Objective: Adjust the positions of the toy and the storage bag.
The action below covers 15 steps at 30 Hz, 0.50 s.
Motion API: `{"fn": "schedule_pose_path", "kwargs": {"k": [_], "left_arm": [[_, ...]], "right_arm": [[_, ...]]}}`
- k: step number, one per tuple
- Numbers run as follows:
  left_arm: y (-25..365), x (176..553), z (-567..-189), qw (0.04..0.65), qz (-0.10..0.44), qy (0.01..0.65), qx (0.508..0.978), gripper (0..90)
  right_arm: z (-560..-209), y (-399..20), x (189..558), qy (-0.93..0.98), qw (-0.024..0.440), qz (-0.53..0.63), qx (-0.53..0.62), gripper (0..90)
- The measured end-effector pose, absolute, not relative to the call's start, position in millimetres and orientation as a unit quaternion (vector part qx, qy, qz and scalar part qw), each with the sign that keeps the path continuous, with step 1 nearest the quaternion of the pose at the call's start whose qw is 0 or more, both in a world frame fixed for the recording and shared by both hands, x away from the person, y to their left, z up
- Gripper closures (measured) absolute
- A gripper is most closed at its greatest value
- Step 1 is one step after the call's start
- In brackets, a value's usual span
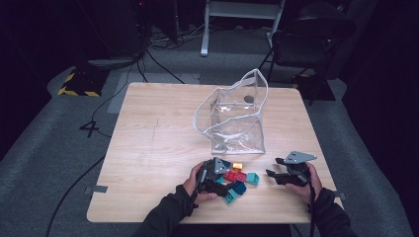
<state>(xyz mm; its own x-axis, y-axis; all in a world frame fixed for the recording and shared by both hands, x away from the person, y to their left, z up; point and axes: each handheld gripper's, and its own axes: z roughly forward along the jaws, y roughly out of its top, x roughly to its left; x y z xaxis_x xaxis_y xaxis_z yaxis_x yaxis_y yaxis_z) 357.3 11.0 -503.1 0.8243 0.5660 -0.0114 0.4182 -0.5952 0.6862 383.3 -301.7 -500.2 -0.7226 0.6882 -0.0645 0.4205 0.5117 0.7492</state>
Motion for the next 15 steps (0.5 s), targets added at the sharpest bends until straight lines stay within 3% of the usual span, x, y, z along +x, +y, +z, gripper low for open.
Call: {"fn": "schedule_pose_path", "kwargs": {"k": [7,15], "left_arm": [[13.6,353.7,-495.0,0.333,0.138,0.275,0.891,17.0],[56.8,334.8,-471.4,0.363,0.120,0.260,0.887,16.0]], "right_arm": [[-502.3,-301.6,384.1,0.851,0.176,0.373,0.326,34.8],[-503.1,-302.3,384.5,0.849,0.172,0.377,0.327,34.6]]}}
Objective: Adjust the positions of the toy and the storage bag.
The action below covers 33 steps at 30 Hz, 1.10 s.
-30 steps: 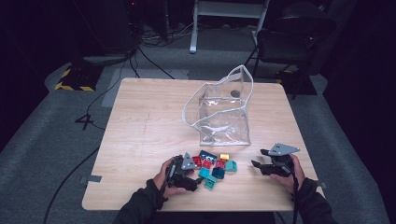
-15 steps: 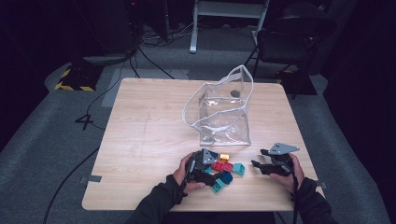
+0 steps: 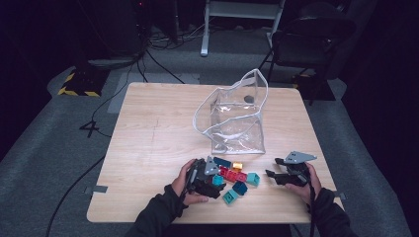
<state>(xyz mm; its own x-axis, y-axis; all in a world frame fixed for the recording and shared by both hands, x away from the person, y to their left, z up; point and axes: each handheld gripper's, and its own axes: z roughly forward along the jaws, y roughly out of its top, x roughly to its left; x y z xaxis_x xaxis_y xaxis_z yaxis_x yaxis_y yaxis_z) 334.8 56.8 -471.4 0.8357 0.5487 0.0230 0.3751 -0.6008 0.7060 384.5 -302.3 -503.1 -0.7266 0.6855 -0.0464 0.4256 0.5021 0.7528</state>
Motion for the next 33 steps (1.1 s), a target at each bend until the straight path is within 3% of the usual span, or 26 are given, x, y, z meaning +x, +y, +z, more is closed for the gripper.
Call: {"fn": "schedule_pose_path", "kwargs": {"k": [9,12,19,33], "left_arm": [[105.5,322.4,-487.0,0.352,0.111,0.296,0.881,24.2],[103.2,327.2,-492.0,0.344,0.108,0.291,0.886,44.6],[85.2,337.0,-497.0,0.350,0.095,0.267,0.893,56.0],[33.1,347.3,-497.2,0.354,0.081,0.232,0.902,56.7]], "right_arm": [[-503.6,-301.8,384.9,0.848,0.172,0.379,0.328,34.5],[-503.8,-301.6,385.2,0.848,0.172,0.379,0.329,34.5],[-504.0,-302.0,385.4,0.847,0.170,0.381,0.329,34.5],[-504.1,-302.5,386.1,0.846,0.167,0.381,0.333,33.8]]}}
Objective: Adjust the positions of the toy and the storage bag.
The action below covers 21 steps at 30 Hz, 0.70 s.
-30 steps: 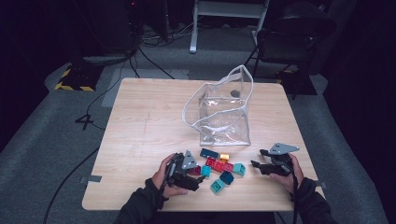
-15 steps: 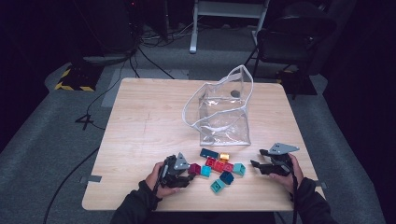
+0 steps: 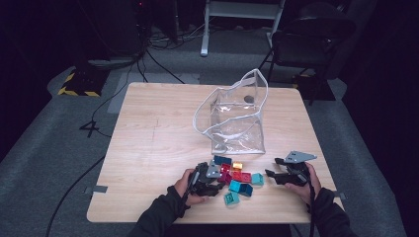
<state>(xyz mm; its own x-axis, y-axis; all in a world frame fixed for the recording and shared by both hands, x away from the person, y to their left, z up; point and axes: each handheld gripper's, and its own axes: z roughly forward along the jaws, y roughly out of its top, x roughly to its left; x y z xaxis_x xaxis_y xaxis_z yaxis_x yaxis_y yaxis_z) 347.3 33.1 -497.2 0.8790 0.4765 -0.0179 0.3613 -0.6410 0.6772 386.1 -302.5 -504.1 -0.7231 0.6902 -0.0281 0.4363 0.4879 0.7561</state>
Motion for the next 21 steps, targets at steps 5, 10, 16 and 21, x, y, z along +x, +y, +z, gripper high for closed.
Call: {"fn": "schedule_pose_path", "kwargs": {"k": [5,10,16,21], "left_arm": [[26.6,348.5,-497.6,0.350,0.081,0.226,0.906,46.5],[46.1,345.3,-494.8,0.352,0.079,0.247,0.899,27.8],[77.1,336.6,-494.7,0.355,0.082,0.265,0.893,20.1],[101.7,328.9,-501.2,0.343,0.092,0.277,0.893,16.7]], "right_arm": [[-504.2,-302.6,386.3,0.846,0.166,0.381,0.333,33.8],[-503.7,-303.6,385.2,0.848,0.166,0.379,0.331,33.8],[-502.5,-312.1,376.5,0.854,0.162,0.375,0.322,33.4],[-503.1,-316.9,369.6,0.860,0.147,0.381,0.305,31.4]]}}
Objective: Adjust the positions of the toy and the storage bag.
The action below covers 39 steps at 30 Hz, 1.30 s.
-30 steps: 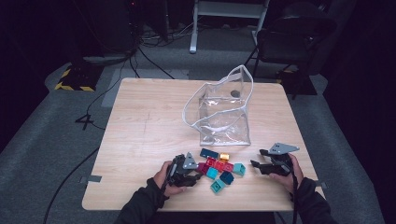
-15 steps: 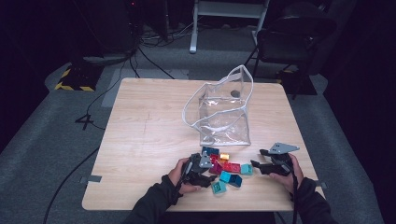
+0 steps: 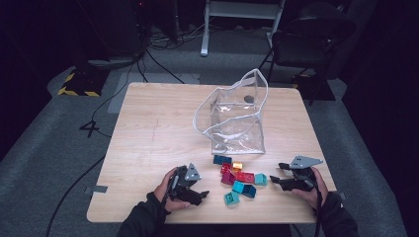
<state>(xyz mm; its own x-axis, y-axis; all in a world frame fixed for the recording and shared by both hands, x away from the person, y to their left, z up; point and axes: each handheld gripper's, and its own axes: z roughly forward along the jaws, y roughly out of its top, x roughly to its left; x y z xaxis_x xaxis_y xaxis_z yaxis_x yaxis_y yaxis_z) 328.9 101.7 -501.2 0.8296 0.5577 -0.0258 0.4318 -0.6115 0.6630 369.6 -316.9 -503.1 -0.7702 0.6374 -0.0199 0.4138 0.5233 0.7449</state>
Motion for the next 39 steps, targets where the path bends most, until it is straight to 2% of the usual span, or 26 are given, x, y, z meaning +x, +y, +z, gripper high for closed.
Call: {"fn": "schedule_pose_path", "kwargs": {"k": [7,17,23,24,25,28,39], "left_arm": [[132.6,326.2,-502.0,0.338,0.107,0.302,0.885,15.5],[169.1,325.5,-504.5,0.341,0.130,0.349,0.863,13.4],[174.1,326.6,-504.7,0.342,0.132,0.356,0.860,13.1],[173.9,327.1,-504.9,0.342,0.131,0.356,0.860,12.7],[174.0,327.8,-504.8,0.341,0.131,0.355,0.860,12.7],[173.4,329.4,-504.7,0.340,0.131,0.355,0.861,11.9],[173.6,329.5,-504.8,0.340,0.131,0.354,0.861,11.8]], "right_arm": [[-503.2,-302.6,357.2,0.879,0.119,0.388,0.248,30.6],[-503.2,-282.5,351.8,0.886,0.110,0.389,0.227,30.2],[-503.4,-274.5,354.1,0.882,0.116,0.393,0.233,36.8],[-503.2,-273.7,356.1,0.880,0.115,0.396,0.236,46.2],[-503.2,-273.7,356.1,0.880,0.115,0.396,0.236,46.2],[-503.1,-274.6,356.9,0.878,0.113,0.402,0.235,59.1],[-503.1,-285.9,363.4,0.873,0.123,0.401,0.250,59.5]]}}
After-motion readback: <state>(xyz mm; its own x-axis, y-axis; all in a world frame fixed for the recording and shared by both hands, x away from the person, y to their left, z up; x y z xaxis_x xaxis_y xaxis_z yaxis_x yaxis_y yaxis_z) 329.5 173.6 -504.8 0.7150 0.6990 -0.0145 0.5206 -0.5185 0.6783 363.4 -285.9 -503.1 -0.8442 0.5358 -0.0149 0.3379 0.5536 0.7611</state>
